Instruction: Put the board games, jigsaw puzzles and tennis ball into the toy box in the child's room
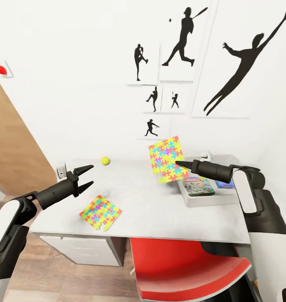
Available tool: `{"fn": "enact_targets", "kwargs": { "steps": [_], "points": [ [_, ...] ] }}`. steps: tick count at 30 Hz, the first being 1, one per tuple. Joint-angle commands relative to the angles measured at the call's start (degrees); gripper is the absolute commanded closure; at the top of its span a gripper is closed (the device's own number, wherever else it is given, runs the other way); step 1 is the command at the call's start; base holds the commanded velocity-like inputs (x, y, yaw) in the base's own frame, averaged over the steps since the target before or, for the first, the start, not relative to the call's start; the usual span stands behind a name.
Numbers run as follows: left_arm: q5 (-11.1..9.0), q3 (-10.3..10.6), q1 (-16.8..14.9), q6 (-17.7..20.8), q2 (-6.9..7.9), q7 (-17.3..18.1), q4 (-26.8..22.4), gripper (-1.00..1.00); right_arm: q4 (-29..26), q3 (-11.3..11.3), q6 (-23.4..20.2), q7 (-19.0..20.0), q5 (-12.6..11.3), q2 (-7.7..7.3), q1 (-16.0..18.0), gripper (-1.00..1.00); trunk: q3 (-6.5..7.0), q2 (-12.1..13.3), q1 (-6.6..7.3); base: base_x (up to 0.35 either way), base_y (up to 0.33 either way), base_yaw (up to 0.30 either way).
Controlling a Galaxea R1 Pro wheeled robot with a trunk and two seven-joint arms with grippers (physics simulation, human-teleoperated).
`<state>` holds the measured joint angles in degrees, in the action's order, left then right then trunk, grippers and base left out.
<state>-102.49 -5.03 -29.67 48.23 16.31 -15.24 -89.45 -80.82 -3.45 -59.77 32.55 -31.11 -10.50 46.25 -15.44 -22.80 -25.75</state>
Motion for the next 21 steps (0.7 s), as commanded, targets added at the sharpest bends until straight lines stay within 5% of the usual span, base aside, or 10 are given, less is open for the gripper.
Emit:
{"fn": "enact_targets", "kwargs": {
  "steps": [1,11,21],
  "points": [
    [-0.61,-0.08,-0.04,0.17,0.01,-0.57,-0.03,-1.0,-0.02,-0.05,-0.23,0.49,0.42,0.02,0.07,1.0,-0.11,-0.11,-0.04,0.007,-0.012,-0.193],
    [-1.2,-3.57,2.24,0.15,-0.11,-0.39,-0.19,-1.0,-0.87,0.26,-0.23,0.49,0.35,0.04,0.01,1.0,-0.11,-0.11,-0.04,0.098,-0.08,-0.103],
    [-1.35,-4.26,2.75,0.12,-0.22,-0.32,-0.12,-1.0,-1.19,0.16,-0.23,0.49,0.34,0.04,-0.02,1.0,-0.11,-0.11,-0.04,0.148,-0.124,-0.004]
  ]
}}
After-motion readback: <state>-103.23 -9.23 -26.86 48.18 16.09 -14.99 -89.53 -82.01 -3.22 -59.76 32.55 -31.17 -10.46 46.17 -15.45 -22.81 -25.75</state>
